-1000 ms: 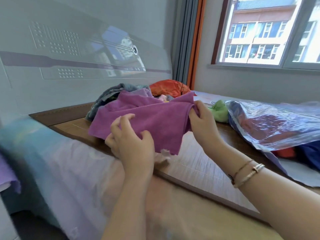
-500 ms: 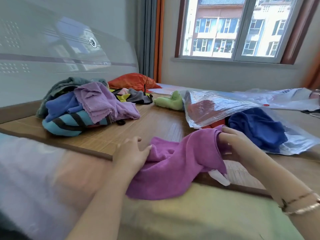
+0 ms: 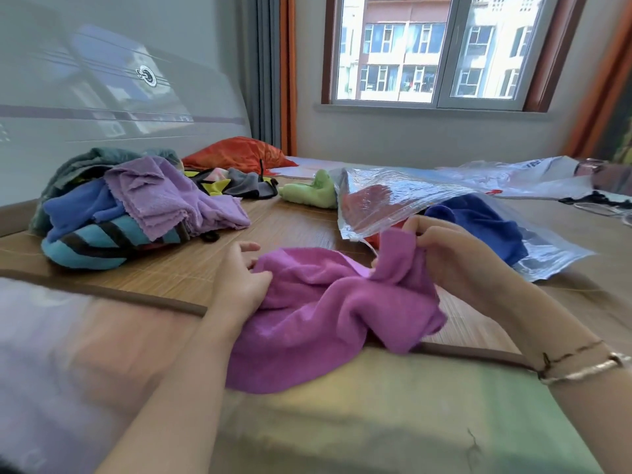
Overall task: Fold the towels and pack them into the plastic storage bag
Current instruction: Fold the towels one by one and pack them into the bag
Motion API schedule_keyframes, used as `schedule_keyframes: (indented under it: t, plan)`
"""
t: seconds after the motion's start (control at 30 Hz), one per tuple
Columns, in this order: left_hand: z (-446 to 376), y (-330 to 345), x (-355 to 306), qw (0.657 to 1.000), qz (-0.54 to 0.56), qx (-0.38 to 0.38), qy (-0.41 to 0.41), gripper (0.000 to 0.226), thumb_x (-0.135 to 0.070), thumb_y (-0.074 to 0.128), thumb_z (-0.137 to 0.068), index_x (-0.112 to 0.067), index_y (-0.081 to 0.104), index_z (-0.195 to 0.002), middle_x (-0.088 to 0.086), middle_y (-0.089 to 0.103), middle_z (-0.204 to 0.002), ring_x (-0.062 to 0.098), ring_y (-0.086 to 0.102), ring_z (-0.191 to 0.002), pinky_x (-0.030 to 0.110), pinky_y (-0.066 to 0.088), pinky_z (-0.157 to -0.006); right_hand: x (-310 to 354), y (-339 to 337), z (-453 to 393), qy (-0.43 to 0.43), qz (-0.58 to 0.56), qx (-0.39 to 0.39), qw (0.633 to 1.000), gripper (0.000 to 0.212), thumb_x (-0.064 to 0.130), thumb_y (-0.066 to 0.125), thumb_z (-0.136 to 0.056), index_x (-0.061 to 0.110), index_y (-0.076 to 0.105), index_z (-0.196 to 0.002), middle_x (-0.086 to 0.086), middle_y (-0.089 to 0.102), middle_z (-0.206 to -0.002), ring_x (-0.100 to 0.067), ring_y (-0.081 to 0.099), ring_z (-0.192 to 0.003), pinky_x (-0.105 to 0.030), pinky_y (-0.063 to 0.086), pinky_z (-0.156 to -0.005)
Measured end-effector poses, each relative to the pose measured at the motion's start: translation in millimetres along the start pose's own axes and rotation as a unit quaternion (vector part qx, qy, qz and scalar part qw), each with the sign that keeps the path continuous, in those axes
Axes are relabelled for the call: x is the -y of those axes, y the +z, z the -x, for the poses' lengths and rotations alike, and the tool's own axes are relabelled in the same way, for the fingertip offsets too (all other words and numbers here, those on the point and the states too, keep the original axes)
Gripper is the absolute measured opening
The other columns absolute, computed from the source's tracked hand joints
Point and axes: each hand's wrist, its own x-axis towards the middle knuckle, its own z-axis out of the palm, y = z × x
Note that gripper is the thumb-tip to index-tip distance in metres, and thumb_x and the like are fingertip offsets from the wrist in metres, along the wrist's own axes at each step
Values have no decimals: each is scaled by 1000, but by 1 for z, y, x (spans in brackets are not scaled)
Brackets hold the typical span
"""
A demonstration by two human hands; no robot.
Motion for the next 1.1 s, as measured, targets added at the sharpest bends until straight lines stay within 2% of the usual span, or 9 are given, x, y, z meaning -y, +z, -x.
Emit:
schedule_keyframes:
  t: [0.17,0.3,0.43,0.53,0.63,0.7,0.8,0.9,1.1]
  plan:
    - [1,-9,5,998,44,-31,15,33,-1,59,-87,-12,51,-117,-3,63,-79,14,56,-69,28,46,-68,-14,-9,5,60,95,-60,992,14,9,46,-84,14,56,-78,-18,50,-84,-28,48,-74,-30,43,-59]
    - [7,-14,4,999,13,31,17,45,-11,65,-88,-20,48,-129,7,65,-105,15,63,-89,26,47,-77,-23,-19,-1,122,140,-238,954,18,1,40,-93,14,52,-99,-10,56,-93,-18,58,-71,-29,50,-51]
    - [18,-17,-16,987,46,124,94,63,4,60,-86,-32,44,-135,-2,69,-111,12,66,-101,29,53,-87,-28,-18,-5,48,395,-308,864,33,6,55,-79,14,43,-108,-12,56,-113,-30,56,-100,-44,50,-86]
    - [25,-19,-39,967,32,195,163,65,7,53,-89,-38,45,-134,-4,73,-105,14,67,-102,34,52,-91,-8,12,-7,-103,415,-227,875,60,17,53,-64,33,48,-122,-6,50,-128,-27,46,-119,-44,41,-102]
    - [31,-20,-61,943,5,261,206,65,6,54,-89,-40,45,-135,-3,74,-103,14,68,-100,35,51,-92,16,39,-22,-72,377,-8,923,70,9,57,-73,54,41,-125,7,23,-155,-18,21,-143,-42,22,-116]
    - [34,-24,-75,934,-7,284,216,63,6,54,-89,-37,46,-134,-2,74,-103,8,68,-95,25,50,-85,31,43,-33,17,422,103,900,53,14,61,-76,43,54,-120,7,29,-152,-15,27,-140,-40,29,-112]
    - [37,-33,-98,935,8,277,222,54,5,56,-89,-25,48,-133,3,71,-107,6,65,-100,17,48,-86,52,45,-38,105,467,183,859,22,19,65,-83,14,63,-104,-2,61,-98,-4,57,-87,-21,47,-78]
    - [36,-49,-113,938,-67,265,214,52,-23,74,-81,-36,51,-126,-6,67,-108,3,62,-104,24,48,-96,71,45,-40,21,456,114,883,5,16,62,-91,17,61,-87,1,59,-82,-3,57,-74,-30,56,-73]
    - [-2,-93,-107,879,-356,303,92,17,-31,78,-77,-25,67,-66,-13,64,-69,4,58,-69,12,41,-57,110,43,-74,7,435,-37,900,18,4,50,-92,13,48,-76,-8,51,-73,-22,55,-65,-28,52,-42]
